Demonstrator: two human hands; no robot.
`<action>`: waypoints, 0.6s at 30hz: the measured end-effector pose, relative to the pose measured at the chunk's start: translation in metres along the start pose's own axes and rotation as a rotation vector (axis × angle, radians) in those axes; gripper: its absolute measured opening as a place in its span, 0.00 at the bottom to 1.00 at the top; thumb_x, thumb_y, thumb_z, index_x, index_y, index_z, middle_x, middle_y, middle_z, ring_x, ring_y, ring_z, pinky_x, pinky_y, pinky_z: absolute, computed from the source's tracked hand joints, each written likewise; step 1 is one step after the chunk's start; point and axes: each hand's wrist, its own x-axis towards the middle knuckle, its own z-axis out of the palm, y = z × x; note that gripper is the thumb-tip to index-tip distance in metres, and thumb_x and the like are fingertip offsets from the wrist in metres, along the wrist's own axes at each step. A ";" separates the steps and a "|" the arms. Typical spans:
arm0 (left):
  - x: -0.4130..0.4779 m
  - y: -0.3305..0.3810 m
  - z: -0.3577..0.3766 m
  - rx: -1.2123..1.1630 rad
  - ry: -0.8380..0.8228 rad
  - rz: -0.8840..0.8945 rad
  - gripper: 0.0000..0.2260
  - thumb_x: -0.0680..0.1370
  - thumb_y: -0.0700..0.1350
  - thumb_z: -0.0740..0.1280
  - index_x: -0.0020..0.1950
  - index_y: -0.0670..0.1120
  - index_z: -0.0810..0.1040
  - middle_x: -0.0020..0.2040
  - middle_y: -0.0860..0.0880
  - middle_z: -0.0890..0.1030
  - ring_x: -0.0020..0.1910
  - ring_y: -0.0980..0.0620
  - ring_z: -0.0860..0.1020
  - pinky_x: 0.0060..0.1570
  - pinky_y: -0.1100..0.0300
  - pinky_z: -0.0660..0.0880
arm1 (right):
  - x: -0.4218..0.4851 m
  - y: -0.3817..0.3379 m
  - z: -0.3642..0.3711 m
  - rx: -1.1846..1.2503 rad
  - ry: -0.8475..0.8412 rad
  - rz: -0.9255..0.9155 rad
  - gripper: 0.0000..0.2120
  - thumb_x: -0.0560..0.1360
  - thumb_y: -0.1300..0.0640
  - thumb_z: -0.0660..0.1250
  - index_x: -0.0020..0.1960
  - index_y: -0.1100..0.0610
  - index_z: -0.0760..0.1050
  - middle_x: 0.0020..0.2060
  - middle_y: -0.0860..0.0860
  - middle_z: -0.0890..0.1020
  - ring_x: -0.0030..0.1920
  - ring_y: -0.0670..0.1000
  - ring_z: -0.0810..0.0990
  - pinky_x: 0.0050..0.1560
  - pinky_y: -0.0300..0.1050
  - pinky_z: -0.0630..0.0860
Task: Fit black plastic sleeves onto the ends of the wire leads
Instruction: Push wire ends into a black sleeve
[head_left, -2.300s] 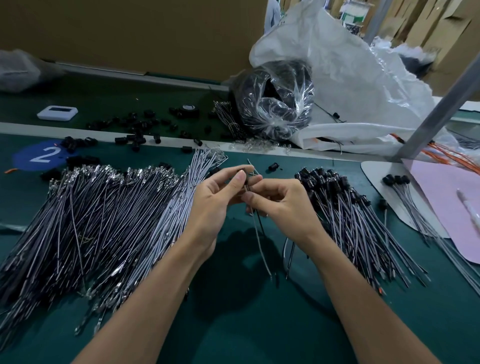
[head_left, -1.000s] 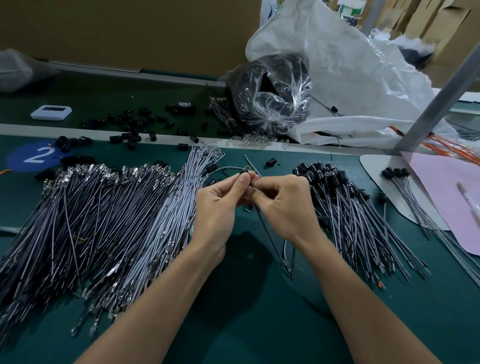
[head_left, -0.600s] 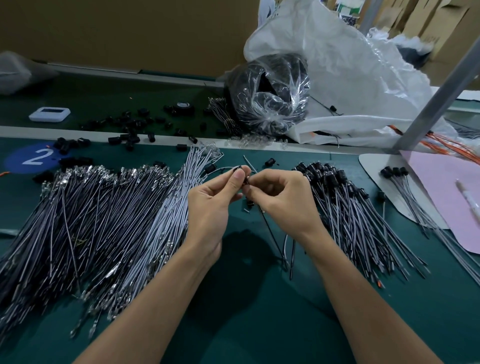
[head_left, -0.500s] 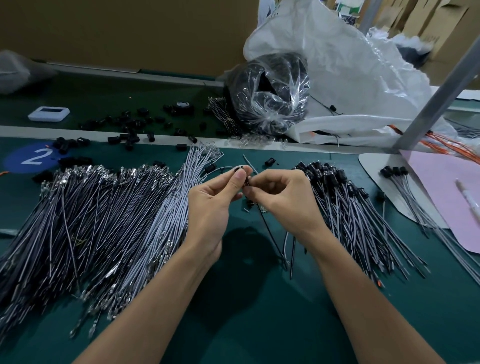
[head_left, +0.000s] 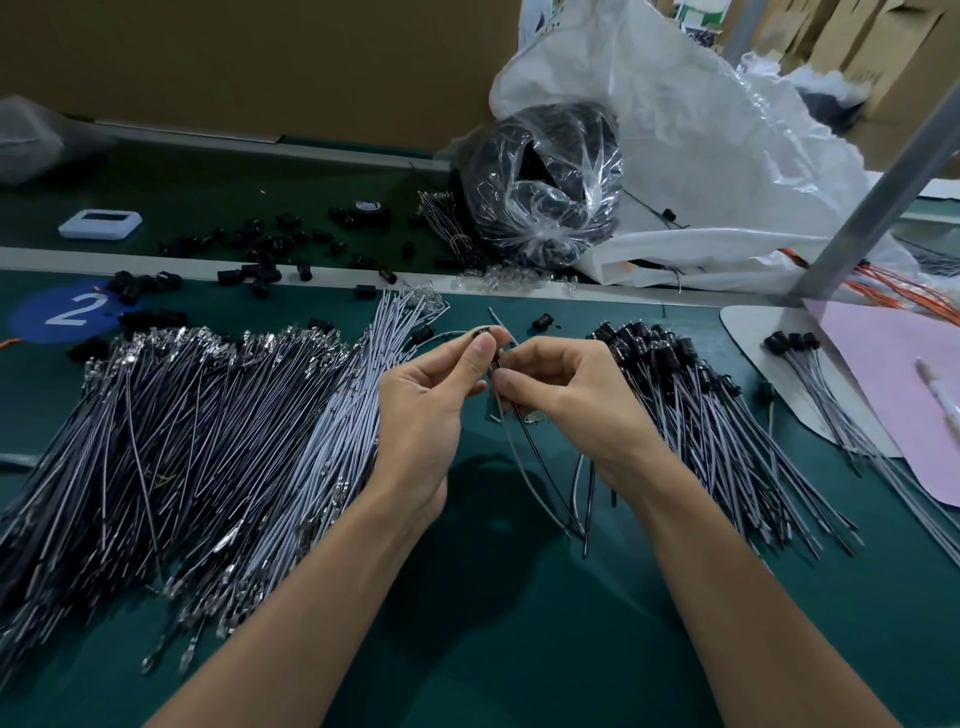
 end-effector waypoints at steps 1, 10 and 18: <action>0.000 0.000 0.000 -0.013 0.000 -0.002 0.11 0.71 0.49 0.70 0.49 0.45 0.86 0.49 0.45 0.86 0.55 0.47 0.82 0.60 0.51 0.76 | 0.000 0.000 0.001 -0.002 -0.008 0.002 0.01 0.74 0.67 0.71 0.45 0.63 0.82 0.33 0.52 0.83 0.33 0.44 0.79 0.37 0.34 0.75; -0.004 -0.002 0.006 -0.113 0.027 -0.021 0.12 0.70 0.48 0.71 0.48 0.43 0.86 0.48 0.43 0.86 0.52 0.44 0.84 0.57 0.52 0.78 | -0.003 0.006 0.016 -0.201 0.189 -0.196 0.03 0.75 0.66 0.71 0.42 0.63 0.82 0.34 0.54 0.84 0.36 0.56 0.83 0.42 0.53 0.81; -0.006 -0.003 0.007 -0.144 0.015 0.005 0.13 0.70 0.47 0.70 0.50 0.40 0.84 0.48 0.45 0.86 0.52 0.49 0.84 0.51 0.63 0.79 | -0.006 0.007 0.021 -0.222 0.234 -0.255 0.04 0.74 0.67 0.71 0.41 0.64 0.81 0.32 0.52 0.83 0.31 0.48 0.79 0.35 0.41 0.77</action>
